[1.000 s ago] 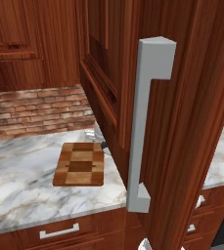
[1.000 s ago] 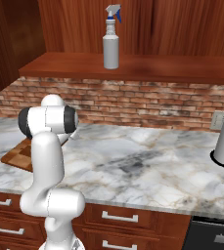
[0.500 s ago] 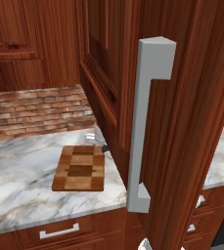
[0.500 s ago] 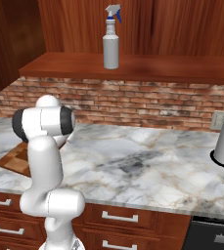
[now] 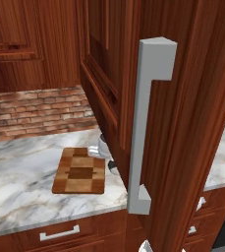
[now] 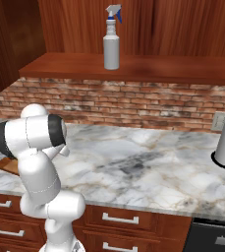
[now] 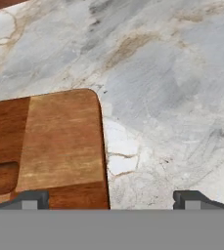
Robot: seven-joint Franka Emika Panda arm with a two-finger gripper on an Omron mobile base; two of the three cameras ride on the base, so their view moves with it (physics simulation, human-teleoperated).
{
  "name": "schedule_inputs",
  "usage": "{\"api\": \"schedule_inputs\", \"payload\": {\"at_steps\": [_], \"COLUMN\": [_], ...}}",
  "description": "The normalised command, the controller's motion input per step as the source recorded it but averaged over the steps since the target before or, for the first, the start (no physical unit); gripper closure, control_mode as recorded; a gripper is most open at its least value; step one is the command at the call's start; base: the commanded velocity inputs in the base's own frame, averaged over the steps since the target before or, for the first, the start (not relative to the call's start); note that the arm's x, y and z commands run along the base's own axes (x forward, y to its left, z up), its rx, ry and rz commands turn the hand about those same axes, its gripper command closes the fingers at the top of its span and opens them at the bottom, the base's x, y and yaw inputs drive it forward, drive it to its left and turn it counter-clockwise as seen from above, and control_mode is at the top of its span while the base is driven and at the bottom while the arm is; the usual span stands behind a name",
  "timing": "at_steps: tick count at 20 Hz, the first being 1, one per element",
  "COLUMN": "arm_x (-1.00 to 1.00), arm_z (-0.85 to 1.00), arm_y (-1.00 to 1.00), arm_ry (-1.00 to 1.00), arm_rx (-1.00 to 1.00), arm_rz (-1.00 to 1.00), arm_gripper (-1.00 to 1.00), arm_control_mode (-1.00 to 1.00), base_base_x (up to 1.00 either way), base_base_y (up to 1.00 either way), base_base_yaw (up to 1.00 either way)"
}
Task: Move the cutting board and knife to the sink. Then move spray from the cabinet to the counter.
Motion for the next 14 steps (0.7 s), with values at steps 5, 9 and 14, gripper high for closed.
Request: {"api": "schedule_inputs", "payload": {"at_steps": [5,9,14], "arm_x": [0.25,0.76,0.63], "arm_z": [0.25,0.71,-0.13], "arm_y": [-0.03,-0.10,0.00], "arm_ry": [0.02,0.06,0.03], "arm_rx": [0.04,0.13,-0.03], "arm_rz": [-0.02,-0.01,0.00], "arm_gripper": [-1.00,-1.00,-1.00], "arm_control_mode": [-1.00,-1.00,-1.00], "base_base_x": [0.00,0.00,0.00], "base_base_y": [0.00,0.00,0.00], "base_base_yaw": [0.00,0.00,0.00]}}
